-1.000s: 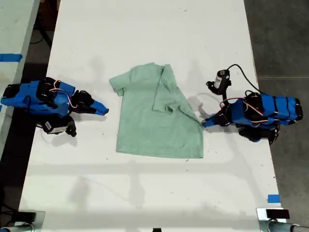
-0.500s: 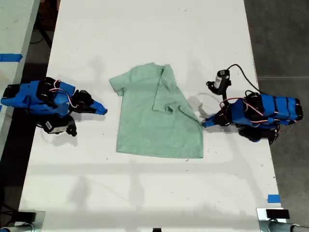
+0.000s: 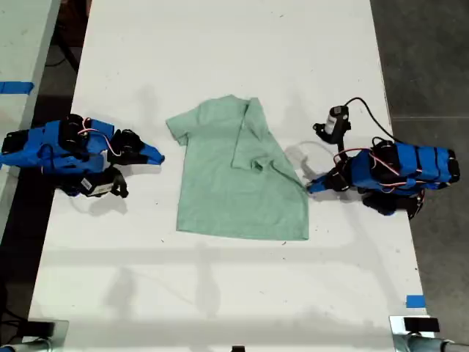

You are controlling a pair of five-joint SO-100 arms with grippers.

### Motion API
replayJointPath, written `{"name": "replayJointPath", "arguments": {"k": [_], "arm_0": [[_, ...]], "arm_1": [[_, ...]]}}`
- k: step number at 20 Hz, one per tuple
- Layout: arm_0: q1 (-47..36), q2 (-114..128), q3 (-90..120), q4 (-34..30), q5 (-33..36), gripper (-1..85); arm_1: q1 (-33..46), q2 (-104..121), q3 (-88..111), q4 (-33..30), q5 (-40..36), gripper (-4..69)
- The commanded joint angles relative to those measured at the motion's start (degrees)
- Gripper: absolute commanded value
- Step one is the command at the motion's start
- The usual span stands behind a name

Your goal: Fold t shirt

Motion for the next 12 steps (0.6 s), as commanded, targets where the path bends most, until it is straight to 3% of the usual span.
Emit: {"name": "replayJointPath", "arguments": {"k": [1, 4, 6, 9, 12], "arm_0": [[-6.1, -30.1, -18.8, 0.3, 5.1, -0.3], [-16.3, -66.7, -44.4, 3.2, 21.4, 17.8], [-23.3, -76.6, -51.2, -1.3, 30.6, 19.6], [-30.8, -89.1, -59.6, -1.6, 36.5, 19.9], [-33.8, -102.7, -65.9, -1.1, 37.5, 19.5]], "arm_1": [[-0.1, 0.4, 2.9, -1.7, -0.9, 9.3], [-0.1, 0.4, 2.9, -1.7, -0.9, 9.3], [-0.1, 0.4, 2.9, -1.7, -0.9, 9.3], [-0.1, 0.4, 2.9, -1.7, -0.9, 9.3], [-0.1, 0.4, 2.9, -1.7, -0.9, 9.3]]}}
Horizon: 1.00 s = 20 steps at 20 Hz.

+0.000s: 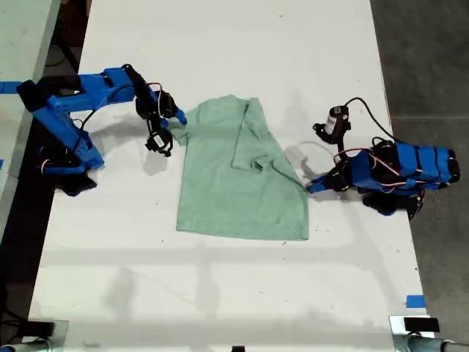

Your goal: Fold t shirt

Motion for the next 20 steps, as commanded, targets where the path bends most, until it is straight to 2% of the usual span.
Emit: {"name": "replayJointPath", "arguments": {"k": [1, 2, 3, 7, 9, 11, 14, 18, 19, 20], "arm_0": [[-1.8, -8.8, -6.0, -0.1, 0.3, 18.4], [-2.0, -12.3, -7.1, 0.7, -0.6, 13.8], [-2.2, -16.6, -9.7, 3.8, -1.9, -0.2], [2.1, -19.2, -18.8, 11.4, -6.0, -0.3], [9.1, -18.7, -33.2, 18.6, -5.6, -0.3], [16.8, -21.8, -51.2, 23.3, -1.8, -0.3], [24.2, -21.7, -59.4, 21.4, 0.3, -0.3], [33.0, -20.0, -59.5, 12.0, 3.7, -0.3], [34.4, -21.4, -59.5, 11.1, 4.4, 5.1], [35.1, -23.4, -59.8, 10.9, 6.4, 17.8]], "arm_1": [[-0.1, 0.4, 2.9, -1.7, -0.7, 9.3], [-0.1, 0.4, 2.9, -1.7, -0.7, 9.3], [0.0, 0.4, 2.9, -1.7, -0.8, 9.3], [0.1, 0.4, 2.9, -1.7, -0.8, 9.2], [0.1, 0.4, 2.9, -1.7, -0.8, 9.2], [0.1, 0.4, 2.9, -1.7, -0.8, 9.2], [0.1, 0.4, 2.9, -1.7, -0.8, 9.1], [0.1, 0.4, 2.9, -1.7, -0.8, 9.1], [0.1, 0.4, 2.9, -1.7, -0.8, 9.1], [0.1, 0.4, 2.9, -1.7, -0.8, 9.1]]}}
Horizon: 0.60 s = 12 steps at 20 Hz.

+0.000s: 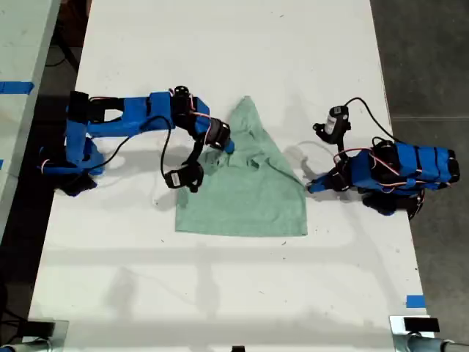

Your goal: Fold t shirt

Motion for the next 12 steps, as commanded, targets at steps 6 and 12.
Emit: {"name": "replayJointPath", "arguments": {"k": [6, 12], "arm_0": [[-5.0, 13.1, -2.1, 9.8, -6.8, 18.9], [-3.9, 87.6, 53.8, -3.7, -25.2, 14.9]], "arm_1": [[0.1, 0.4, 2.9, -1.7, -0.8, 9.1], [0.1, 0.4, 2.9, -1.7, -0.8, 9.0]]}}
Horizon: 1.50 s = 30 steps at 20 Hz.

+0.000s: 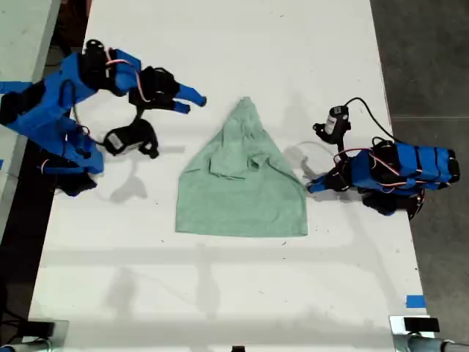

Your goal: Fold t shirt

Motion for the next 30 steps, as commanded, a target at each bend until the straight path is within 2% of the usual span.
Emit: {"name": "replayJointPath", "arguments": {"k": [1, 3, 4, 6, 7, 9, 11, 15, 19, 23, 25, 29, 30], "arm_0": [[5.9, 53.0, 43.7, -14.7, -9.1, 12.7], [9.9, 80.5, 76.2, -15.8, -17.2, 11.2], [12.4, 79.6, 81.5, -16.4, -18.5, 10.9], [14.8, 80.2, 97.9, -33.2, -17.5, 11.0], [13.1, 79.4, 98.0, -30.1, -17.7, 9.3], [7.7, 80.2, 98.0, -20.0, -17.8, 8.5], [5.7, 80.2, 98.0, -16.7, -18.0, 7.3], [1.3, 80.2, 98.0, -16.6, -17.2, 10.2], [-0.3, 80.2, 98.0, -16.6, -16.1, 6.7], [-0.2, 80.2, 98.0, -16.6, -15.8, 14.7], [0.1, 80.2, 98.0, -16.6, -15.8, -0.2], [0.0, 80.2, 98.0, -16.6, -15.6, -0.2], [-1.6, 80.2, 98.0, -16.6, -12.7, 0.1]], "arm_1": [[0.1, 0.4, 2.9, -1.7, -0.8, 9.0], [0.1, 0.4, 2.9, -1.7, -0.8, 9.0], [0.3, 0.6, 2.9, -1.7, -0.8, 8.9], [0.4, 0.5, 2.9, -1.7, -1.1, 8.4], [0.4, 0.5, 2.9, -1.7, -0.9, 8.3], [0.4, 0.5, 2.9, -1.7, -1.0, 8.1], [0.4, 0.5, 3.0, -1.7, -1.1, 7.6], [0.5, 0.5, 3.0, -1.7, -1.1, 7.3], [0.5, 0.5, 3.0, -1.7, -1.1, 7.2], [0.5, 0.5, 3.0, -1.7, -1.1, 7.2], [0.5, 0.5, 3.0, -1.7, -1.1, 7.1], [0.5, 0.5, 3.0, -1.7, -1.1, 7.1], [0.5, 0.5, 3.0, -1.7, -1.1, 7.1]]}}
